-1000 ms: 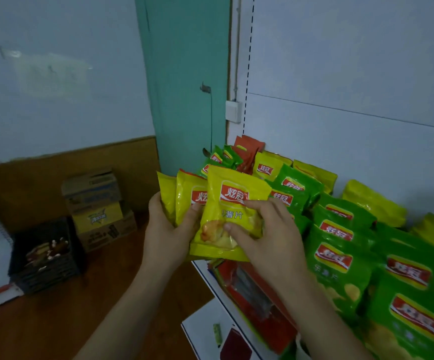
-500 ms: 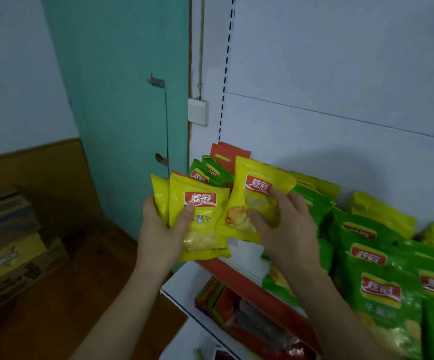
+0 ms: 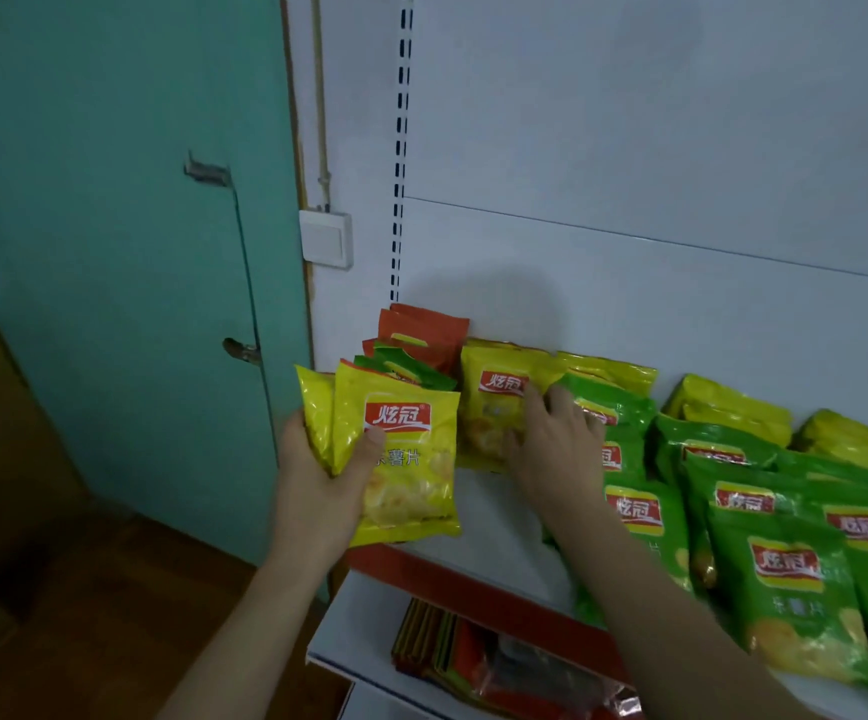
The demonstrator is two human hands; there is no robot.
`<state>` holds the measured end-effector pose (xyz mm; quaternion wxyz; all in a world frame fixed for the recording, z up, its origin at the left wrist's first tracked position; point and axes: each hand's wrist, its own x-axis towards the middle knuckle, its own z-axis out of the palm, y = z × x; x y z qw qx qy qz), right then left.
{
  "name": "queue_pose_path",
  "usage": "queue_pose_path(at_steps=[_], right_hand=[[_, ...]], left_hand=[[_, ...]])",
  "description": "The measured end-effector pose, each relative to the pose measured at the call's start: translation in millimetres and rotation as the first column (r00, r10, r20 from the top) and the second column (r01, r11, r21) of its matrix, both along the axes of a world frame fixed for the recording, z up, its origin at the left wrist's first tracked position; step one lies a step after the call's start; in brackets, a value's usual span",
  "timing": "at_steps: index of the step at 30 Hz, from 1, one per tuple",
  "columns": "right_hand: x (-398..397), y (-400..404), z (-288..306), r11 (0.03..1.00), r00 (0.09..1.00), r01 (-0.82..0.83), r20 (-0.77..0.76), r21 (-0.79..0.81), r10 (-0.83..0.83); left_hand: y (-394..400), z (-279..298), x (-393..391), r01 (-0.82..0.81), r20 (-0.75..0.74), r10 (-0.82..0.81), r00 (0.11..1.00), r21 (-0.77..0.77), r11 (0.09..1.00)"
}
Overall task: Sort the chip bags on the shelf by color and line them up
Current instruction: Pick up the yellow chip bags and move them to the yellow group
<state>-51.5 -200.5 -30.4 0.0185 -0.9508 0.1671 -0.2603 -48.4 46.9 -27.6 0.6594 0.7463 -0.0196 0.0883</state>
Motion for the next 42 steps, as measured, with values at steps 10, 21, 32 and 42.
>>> queue_pose_path(at_steps=[10, 21, 32, 42], right_hand=[[40, 2, -26, 0.981, 0.996, 0.084, -0.019, -0.174, -0.089], [31, 7, -28, 0.955, 0.97, 0.17, -0.129, -0.243, -0.206], [-34, 45, 13, 0.894, 0.944, -0.194, 0.324, 0.403, 0.059], [-71, 61, 16, 0.892, 0.916, -0.292, 0.37, 0.346, 0.156]], left_hand=[[-12, 2, 36, 0.041, 0.029, -0.042, 0.999, 0.045, 0.998], [-16, 7, 56, 0.213, 0.02, -0.214, 0.977, 0.011, 0.977], [-10, 12, 59, 0.381, 0.048, -0.379, 0.924, -0.061, 0.923], [-26, 8, 49, 0.431, 0.071, -0.429, 0.901, -0.022, 0.902]])
